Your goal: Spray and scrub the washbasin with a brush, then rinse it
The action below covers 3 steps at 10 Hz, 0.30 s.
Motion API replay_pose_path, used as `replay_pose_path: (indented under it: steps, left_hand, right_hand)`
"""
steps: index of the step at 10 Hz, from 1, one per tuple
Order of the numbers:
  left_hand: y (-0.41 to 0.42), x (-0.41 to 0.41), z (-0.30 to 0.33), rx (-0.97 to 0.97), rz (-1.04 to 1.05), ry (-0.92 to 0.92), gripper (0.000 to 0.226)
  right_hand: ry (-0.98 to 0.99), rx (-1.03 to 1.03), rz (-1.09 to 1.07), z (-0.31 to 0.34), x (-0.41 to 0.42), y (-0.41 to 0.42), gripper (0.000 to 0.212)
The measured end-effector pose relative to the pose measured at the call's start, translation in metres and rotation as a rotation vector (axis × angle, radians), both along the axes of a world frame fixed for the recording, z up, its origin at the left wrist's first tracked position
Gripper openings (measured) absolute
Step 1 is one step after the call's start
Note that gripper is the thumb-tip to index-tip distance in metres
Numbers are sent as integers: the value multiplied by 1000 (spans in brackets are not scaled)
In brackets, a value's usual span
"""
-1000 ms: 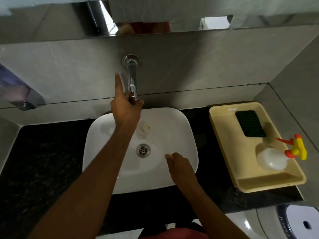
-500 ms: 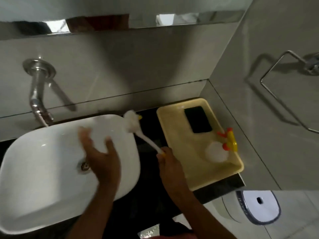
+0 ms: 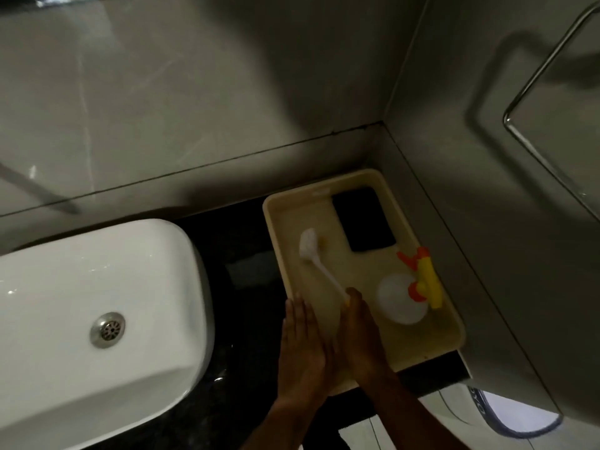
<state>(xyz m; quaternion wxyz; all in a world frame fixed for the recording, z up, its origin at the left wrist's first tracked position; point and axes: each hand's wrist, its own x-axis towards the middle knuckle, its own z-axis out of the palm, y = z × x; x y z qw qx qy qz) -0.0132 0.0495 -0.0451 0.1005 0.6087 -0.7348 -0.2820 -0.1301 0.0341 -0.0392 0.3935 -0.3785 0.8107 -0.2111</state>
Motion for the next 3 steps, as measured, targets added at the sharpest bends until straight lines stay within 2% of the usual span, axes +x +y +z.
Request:
replay_pose_path:
  steps: [1,2,3]
  left_hand:
    - [3,-4,-2,-79,-8,-34,75]
    - [-9,1,9,159,-14,18,72]
    - [-9,8,30,82,-31,26,79]
  right_hand:
    - [-35,-62,-6,-10,0,2,37]
    - [-23,-106,-4,-14,3,-7,33]
    - [1,-134,-20,-15,5,2,41]
